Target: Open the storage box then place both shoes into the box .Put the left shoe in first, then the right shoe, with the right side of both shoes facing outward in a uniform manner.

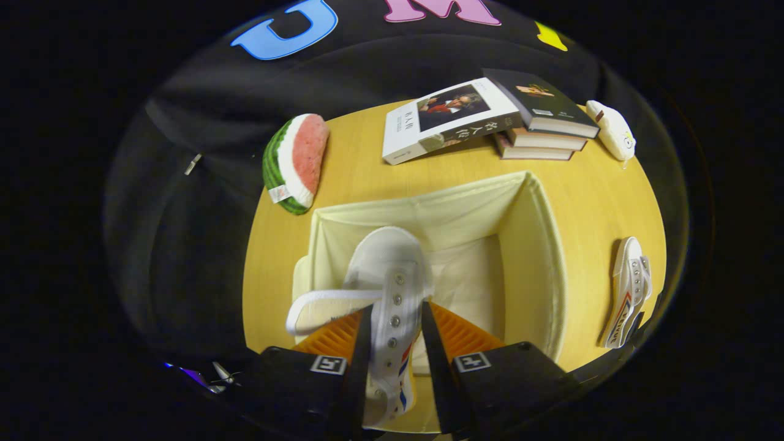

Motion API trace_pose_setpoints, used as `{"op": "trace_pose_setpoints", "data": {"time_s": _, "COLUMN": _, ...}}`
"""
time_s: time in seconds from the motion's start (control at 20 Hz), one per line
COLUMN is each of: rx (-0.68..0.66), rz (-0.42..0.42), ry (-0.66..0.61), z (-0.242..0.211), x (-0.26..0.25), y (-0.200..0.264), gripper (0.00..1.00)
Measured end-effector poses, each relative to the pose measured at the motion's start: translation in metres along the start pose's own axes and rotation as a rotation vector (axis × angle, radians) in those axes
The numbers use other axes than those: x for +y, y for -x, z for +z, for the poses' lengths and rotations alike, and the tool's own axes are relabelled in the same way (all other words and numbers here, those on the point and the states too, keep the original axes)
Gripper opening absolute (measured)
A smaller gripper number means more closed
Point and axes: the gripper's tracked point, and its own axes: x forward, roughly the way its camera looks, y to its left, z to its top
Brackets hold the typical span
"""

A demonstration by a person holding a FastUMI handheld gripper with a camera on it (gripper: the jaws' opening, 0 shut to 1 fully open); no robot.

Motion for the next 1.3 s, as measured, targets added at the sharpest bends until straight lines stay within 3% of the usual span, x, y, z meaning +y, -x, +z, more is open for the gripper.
{"op": "trace_pose_setpoints", "data": {"time_s": 0.05, "rx": -0.012, "rz": -0.008, "ry": 0.018, "z": 0.001, "x": -0.004, "y": 0.003, "gripper": 0.71}}
{"op": "trace_pose_setpoints", "data": {"time_s": 0.2, "rx": -0.027, "rz": 0.033, "ry": 0.029, "z": 0.001, "x": -0.003, "y": 0.011, "gripper": 0.87}}
{"op": "trace_pose_setpoints", "data": {"time_s": 0.25, "rx": -0.034, "rz": 0.047, "ry": 0.032, "z": 0.004, "x": -0.005, "y": 0.016, "gripper": 0.98}}
{"op": "trace_pose_setpoints", "data": {"time_s": 0.5, "rx": -0.116, "rz": 0.141, "ry": 0.057, "z": 0.014, "x": -0.017, "y": 0.056, "gripper": 0.99}}
{"op": "trace_pose_setpoints", "data": {"time_s": 0.65, "rx": -0.19, "rz": 0.14, "ry": 0.076, "z": 0.023, "x": -0.051, "y": 0.084, "gripper": 0.99}}
{"op": "trace_pose_setpoints", "data": {"time_s": 0.95, "rx": -0.3, "rz": -0.014, "ry": 0.107, "z": 0.017, "x": -0.171, "y": 0.137, "gripper": 0.99}}
{"op": "trace_pose_setpoints", "data": {"time_s": 1.3, "rx": -0.299, "rz": -0.231, "ry": 0.07, "z": -0.044, "x": -0.324, "y": 0.16, "gripper": 0.99}}
